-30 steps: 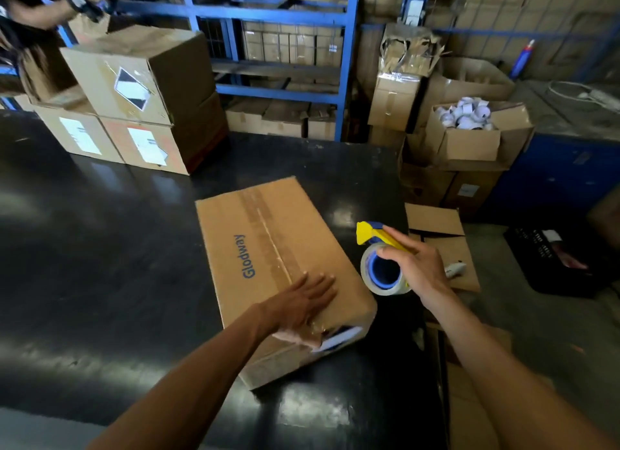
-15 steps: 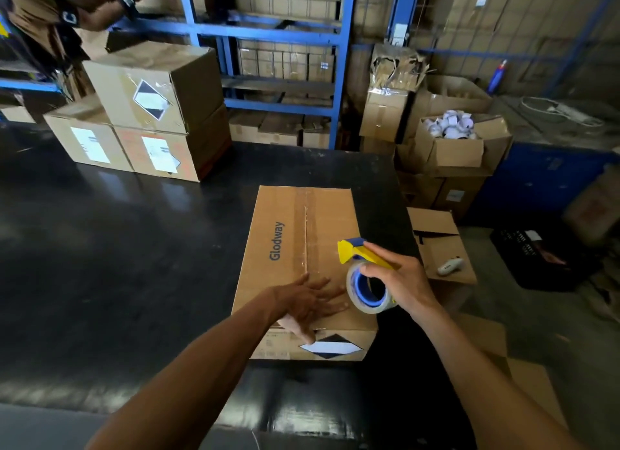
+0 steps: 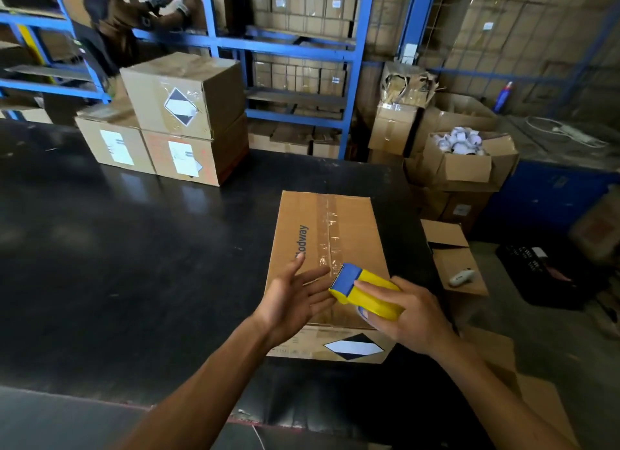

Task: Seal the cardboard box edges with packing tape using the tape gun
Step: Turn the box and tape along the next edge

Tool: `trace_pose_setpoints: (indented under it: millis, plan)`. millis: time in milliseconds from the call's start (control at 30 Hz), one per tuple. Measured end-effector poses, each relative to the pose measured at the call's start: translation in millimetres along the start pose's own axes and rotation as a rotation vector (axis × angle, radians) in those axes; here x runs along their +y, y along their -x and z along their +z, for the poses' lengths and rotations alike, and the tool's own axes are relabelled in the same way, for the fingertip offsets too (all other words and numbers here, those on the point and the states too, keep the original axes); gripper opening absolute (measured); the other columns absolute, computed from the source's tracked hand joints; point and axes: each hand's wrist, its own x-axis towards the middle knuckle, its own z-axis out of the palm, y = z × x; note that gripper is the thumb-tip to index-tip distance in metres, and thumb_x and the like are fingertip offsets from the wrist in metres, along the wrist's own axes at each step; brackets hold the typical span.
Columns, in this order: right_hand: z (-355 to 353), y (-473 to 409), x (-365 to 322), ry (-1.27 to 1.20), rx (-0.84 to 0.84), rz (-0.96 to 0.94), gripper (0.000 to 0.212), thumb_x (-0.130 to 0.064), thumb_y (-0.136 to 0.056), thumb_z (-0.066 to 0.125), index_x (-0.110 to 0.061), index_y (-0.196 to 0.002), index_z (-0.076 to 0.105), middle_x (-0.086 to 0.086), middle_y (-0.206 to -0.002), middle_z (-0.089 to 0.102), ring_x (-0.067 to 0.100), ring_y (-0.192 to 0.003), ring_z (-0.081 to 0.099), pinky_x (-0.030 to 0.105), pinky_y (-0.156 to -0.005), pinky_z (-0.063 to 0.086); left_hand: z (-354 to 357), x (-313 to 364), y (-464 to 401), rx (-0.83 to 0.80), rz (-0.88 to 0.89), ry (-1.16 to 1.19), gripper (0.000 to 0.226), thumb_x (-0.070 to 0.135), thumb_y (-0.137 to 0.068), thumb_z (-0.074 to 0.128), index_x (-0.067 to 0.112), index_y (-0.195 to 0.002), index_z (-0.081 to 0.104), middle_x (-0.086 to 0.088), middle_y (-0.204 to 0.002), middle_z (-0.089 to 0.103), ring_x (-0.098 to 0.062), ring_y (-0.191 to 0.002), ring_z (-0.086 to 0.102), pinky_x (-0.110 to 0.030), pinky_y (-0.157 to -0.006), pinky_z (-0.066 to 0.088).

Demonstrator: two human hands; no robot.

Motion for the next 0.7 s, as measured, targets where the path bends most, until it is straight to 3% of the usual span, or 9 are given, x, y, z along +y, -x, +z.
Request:
trace_pose_setpoints:
  millis: [100, 233, 333, 433, 500, 567, 633, 700]
  plan:
    - [15, -2, -3, -0.035, -0.026, -0.013, 0.056, -0.053, -0.079, 0.063, -0.057, -0.132, 0.048, -0.010, -0.102, 0.056, 0.013, -0.082, 0.058, 0.032, -0.063, 0.052, -3, 6, 10, 0.024, 0.015, -0.024, 0.059, 0.051, -0.097, 0.052, 0.004, -0.132, 0.056, -0.021, -0.129, 0.066, -0.033, -0.118, 0.065, -0.046, -0.107, 0.047]
    - [21, -10, -18, -0.086, -0.038, -0.081, 0.056, -0.050, -0.077, 0.065, -0.063, -0.128, 0.048, -0.019, -0.102, 0.051, 0.007, -0.083, 0.056, 0.025, -0.063, 0.049, -15, 11, 12, 0.164, -0.001, -0.035, 0.043, 0.033, -0.095, 0.063, 0.004, -0.126, 0.062, -0.021, -0.124, 0.067, -0.030, -0.102, 0.070, -0.040, -0.085, 0.057]
    - [27, -16, -26, -0.125, -0.060, -0.105, 0.053, -0.047, -0.078, 0.067, -0.060, -0.127, 0.053, -0.021, -0.101, 0.051, 0.002, -0.084, 0.054, 0.020, -0.066, 0.047, -19, 7, 10, 0.279, -0.027, 0.006, 0.033, 0.015, -0.092, 0.067, 0.002, -0.122, 0.064, -0.014, -0.102, 0.075, -0.024, -0.083, 0.070, -0.036, -0.069, 0.057]
    - [33, -20, -32, -0.055, -0.127, -0.112, 0.053, -0.053, -0.078, 0.065, -0.063, -0.127, 0.050, -0.019, -0.093, 0.048, 0.008, -0.077, 0.052, 0.027, -0.061, 0.048, -23, 0, 6, 0.465, -0.016, -0.004, 0.025, 0.002, -0.086, 0.071, -0.005, -0.110, 0.069, -0.012, -0.079, 0.076, -0.020, -0.064, 0.070, -0.032, -0.056, 0.057]
    - [36, -19, -32, 0.000, -0.180, -0.105, 0.053, -0.058, -0.077, 0.064, -0.069, -0.126, 0.045, -0.012, -0.086, 0.046, 0.012, -0.072, 0.051, 0.026, -0.059, 0.046, -25, -7, 4, 0.599, 0.049, -0.020, 0.021, 0.000, -0.080, 0.078, -0.005, -0.099, 0.073, -0.016, -0.079, 0.076, -0.024, -0.063, 0.073, -0.034, -0.059, 0.061]
    - [33, -19, -30, 0.034, -0.238, -0.095, 0.053, -0.062, -0.076, 0.062, -0.074, -0.123, 0.041, -0.012, -0.087, 0.047, 0.010, -0.073, 0.051, 0.017, -0.060, 0.041, -26, -12, 5, 0.683, 0.132, -0.017, 0.013, -0.002, -0.077, 0.080, 0.000, -0.089, 0.076, -0.018, -0.082, 0.077, -0.029, -0.072, 0.075, -0.043, -0.072, 0.063]
    - [24, -22, -28, 0.084, -0.265, -0.098, 0.052, -0.063, -0.076, 0.063, -0.070, -0.124, 0.044, -0.016, -0.086, 0.044, 0.007, -0.071, 0.048, 0.008, -0.059, 0.032, -26, -13, 9, 0.701, 0.213, -0.028, 0.011, -0.005, -0.078, 0.079, 0.002, -0.086, 0.076, -0.019, -0.083, 0.077, -0.031, -0.077, 0.075, -0.046, -0.078, 0.063]
    - [12, -25, -24, 0.141, -0.273, -0.116, 0.053, -0.066, -0.075, 0.063, -0.065, -0.126, 0.048, -0.017, -0.083, 0.042, 0.006, -0.068, 0.045, 0.007, -0.056, 0.028, -33, -13, 15, 0.736, 0.303, -0.060, 0.011, -0.004, -0.080, 0.078, 0.004, -0.088, 0.076, -0.018, -0.082, 0.077, -0.028, -0.073, 0.073, -0.043, -0.076, 0.063]
